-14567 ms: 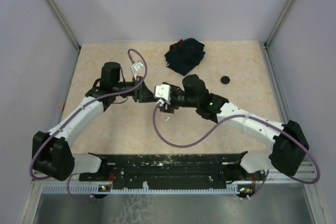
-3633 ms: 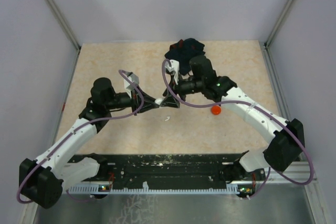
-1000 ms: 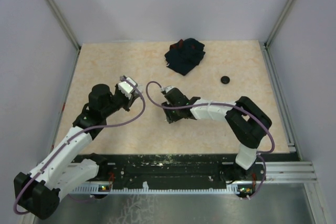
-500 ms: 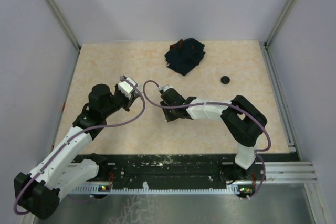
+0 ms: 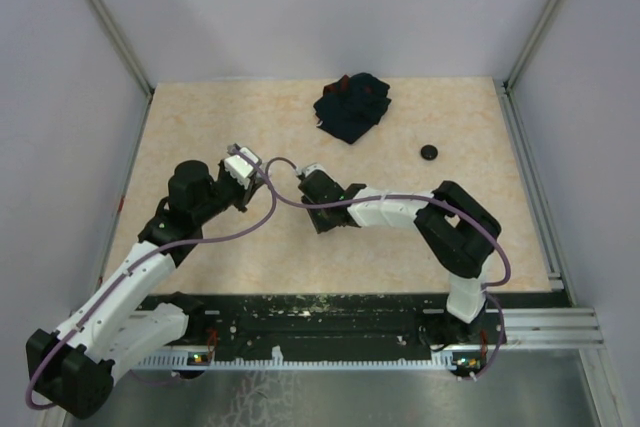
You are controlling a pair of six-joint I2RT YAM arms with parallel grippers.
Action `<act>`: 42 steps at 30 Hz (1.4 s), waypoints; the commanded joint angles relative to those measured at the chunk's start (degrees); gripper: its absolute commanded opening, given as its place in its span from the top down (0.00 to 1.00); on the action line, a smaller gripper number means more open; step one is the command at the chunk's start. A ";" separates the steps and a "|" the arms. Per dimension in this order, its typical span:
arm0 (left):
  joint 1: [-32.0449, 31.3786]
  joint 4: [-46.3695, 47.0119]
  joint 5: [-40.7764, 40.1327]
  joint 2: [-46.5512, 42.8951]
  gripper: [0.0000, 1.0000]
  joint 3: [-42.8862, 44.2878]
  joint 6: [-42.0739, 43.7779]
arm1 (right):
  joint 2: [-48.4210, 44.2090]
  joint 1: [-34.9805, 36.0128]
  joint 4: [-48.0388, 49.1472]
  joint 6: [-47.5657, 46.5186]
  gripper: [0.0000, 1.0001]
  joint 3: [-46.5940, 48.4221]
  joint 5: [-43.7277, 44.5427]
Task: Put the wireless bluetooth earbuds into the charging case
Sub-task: Pick up the earbud from the center of the board.
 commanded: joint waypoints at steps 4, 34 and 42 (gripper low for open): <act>0.33 1.43 0.12 -0.84 1.00 -0.51 -0.95 | 1.88 1.34 -4.81 -2.33 0.74 3.56 3.10; 0.32 14.33 21.17 -4.65 1.00 -5.62 -1.17 | -27.06 1.57 -4.09 -17.22 0.86 5.85 13.55; 0.17 20.97 27.51 -2.65 1.00 -6.20 -1.25 | -35.80 3.18 9.08 -26.31 0.87 0.19 11.16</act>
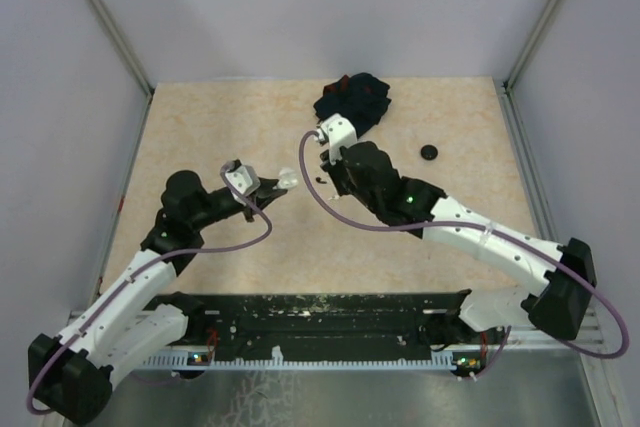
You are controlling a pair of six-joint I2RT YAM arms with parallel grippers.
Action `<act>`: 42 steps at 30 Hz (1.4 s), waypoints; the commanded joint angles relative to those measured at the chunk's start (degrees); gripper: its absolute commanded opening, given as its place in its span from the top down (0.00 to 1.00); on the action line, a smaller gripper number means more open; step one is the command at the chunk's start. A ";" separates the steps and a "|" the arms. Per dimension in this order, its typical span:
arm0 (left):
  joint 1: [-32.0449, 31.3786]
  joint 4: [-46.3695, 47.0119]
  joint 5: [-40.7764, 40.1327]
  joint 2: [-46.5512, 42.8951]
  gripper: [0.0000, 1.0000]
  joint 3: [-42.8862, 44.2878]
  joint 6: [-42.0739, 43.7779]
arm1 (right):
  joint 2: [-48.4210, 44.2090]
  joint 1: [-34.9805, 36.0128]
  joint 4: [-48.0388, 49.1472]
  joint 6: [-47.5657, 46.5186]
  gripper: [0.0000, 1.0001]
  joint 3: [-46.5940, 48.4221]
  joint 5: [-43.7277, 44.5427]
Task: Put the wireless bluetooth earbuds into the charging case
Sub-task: Pick up the earbud from the center of the board, then place the earbud in the charging case.
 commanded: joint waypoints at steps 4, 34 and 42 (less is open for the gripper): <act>0.03 10.20 5.83 0.01 1.00 -1.39 -1.85 | -6.34 3.27 14.78 -10.49 0.87 -3.10 -1.70; -0.23 16.10 1.21 0.66 1.00 -2.88 -6.69 | -1.31 11.82 22.41 -13.73 0.88 0.17 5.23; -0.50 16.45 1.82 0.85 1.00 -2.51 -7.30 | 0.22 12.79 24.22 -15.12 0.89 0.32 7.74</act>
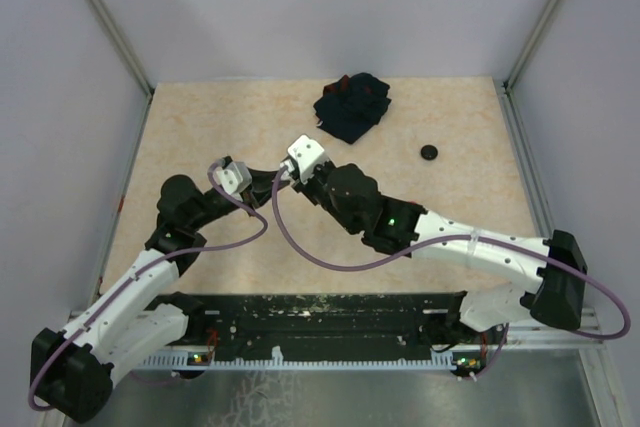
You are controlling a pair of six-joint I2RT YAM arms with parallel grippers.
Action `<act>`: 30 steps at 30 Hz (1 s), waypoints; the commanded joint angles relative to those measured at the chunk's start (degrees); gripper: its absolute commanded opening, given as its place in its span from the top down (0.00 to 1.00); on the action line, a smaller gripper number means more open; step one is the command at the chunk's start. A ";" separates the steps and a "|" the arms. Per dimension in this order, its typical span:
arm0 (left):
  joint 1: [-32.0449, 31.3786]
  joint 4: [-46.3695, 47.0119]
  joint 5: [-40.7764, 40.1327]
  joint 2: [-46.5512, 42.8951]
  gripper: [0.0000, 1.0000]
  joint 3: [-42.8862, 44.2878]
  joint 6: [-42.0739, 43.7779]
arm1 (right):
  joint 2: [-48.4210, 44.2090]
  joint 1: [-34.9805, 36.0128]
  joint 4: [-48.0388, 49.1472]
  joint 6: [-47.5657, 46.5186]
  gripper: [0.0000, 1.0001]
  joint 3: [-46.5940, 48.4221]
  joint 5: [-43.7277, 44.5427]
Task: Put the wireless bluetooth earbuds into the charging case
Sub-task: Place the earbud in the charging case.
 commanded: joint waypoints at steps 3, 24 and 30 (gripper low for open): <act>-0.41 1.15 0.15 -0.37 1.00 -0.11 0.06 | 0.51 1.52 5.24 -1.16 0.88 3.66 2.59; -0.72 1.98 -0.48 -1.38 1.00 0.23 -2.04 | 2.78 2.89 5.25 -4.41 0.89 3.05 5.04; -0.72 2.61 -1.81 -1.49 1.00 0.41 -3.53 | 2.89 3.50 4.23 -3.74 0.89 3.50 4.71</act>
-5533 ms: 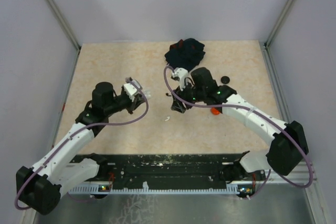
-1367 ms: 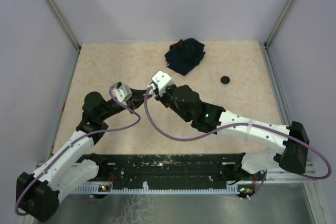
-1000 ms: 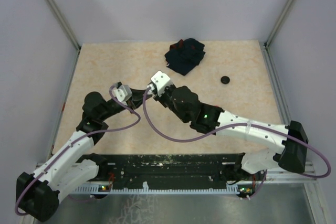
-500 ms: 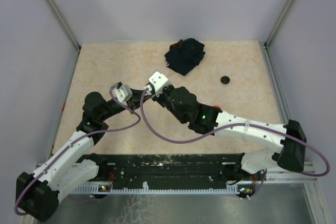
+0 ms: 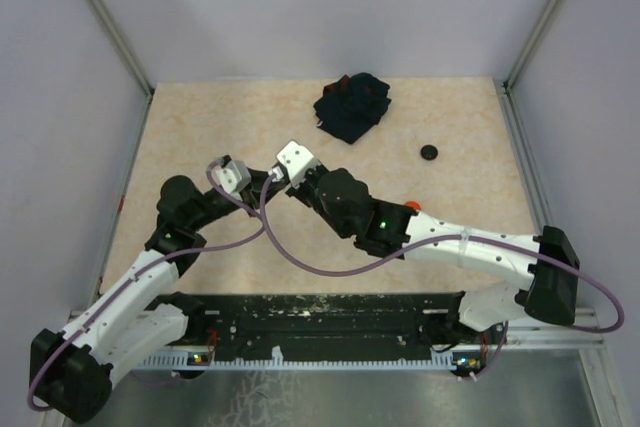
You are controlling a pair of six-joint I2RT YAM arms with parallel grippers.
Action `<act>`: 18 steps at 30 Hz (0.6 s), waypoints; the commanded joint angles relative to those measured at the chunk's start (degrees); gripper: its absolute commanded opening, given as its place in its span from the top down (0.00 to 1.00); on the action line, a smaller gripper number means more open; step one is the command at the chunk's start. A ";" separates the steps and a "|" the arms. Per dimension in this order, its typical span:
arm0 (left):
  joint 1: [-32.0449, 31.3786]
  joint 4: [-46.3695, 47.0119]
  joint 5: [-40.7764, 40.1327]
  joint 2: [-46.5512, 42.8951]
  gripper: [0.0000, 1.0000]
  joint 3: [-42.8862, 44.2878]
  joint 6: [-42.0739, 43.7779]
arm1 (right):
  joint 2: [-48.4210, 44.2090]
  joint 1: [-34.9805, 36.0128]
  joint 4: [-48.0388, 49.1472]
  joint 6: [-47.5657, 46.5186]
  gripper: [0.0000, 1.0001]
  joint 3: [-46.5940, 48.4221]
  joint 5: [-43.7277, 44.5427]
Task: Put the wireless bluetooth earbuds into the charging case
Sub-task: Place the earbud in the charging case.
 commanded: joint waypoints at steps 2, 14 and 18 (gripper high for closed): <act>-0.37 2.40 -1.99 -0.97 1.00 0.42 -1.60 | 0.35 1.36 0.82 1.00 0.89 3.29 0.27; -0.44 0.78 -5.08 -0.85 1.00 0.25 -0.34 | 1.98 1.45 -8.69 11.02 0.82 8.25 -1.92; -0.45 1.14 -5.39 -0.98 1.00 0.01 -1.02 | 2.49 1.45 -9.95 13.71 0.81 8.73 -1.45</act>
